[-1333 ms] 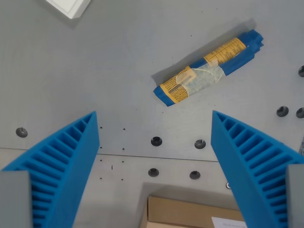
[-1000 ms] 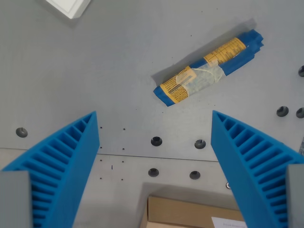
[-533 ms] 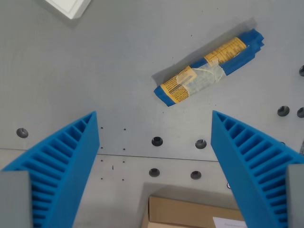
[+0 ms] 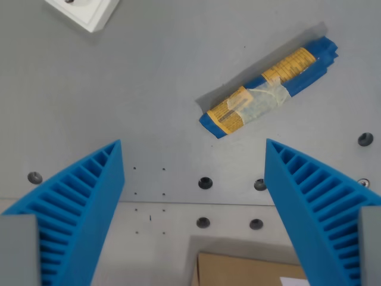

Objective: Move above the white socket

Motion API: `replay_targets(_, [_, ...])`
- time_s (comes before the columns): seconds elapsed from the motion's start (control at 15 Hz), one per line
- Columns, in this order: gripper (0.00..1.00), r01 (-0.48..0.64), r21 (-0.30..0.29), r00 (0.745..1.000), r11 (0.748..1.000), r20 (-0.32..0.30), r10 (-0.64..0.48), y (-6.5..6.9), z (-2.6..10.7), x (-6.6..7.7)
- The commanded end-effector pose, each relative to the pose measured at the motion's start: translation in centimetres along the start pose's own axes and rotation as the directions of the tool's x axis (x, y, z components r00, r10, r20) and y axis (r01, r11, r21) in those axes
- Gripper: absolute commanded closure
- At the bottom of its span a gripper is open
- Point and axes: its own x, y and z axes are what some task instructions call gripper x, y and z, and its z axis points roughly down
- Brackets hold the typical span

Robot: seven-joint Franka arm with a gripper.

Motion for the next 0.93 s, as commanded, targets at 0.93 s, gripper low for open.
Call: replay_targets(0.93, [0.00,-0.360,-0.001,0.933,0.933,-0.017,0.360,-3.2,4.4,3.6])
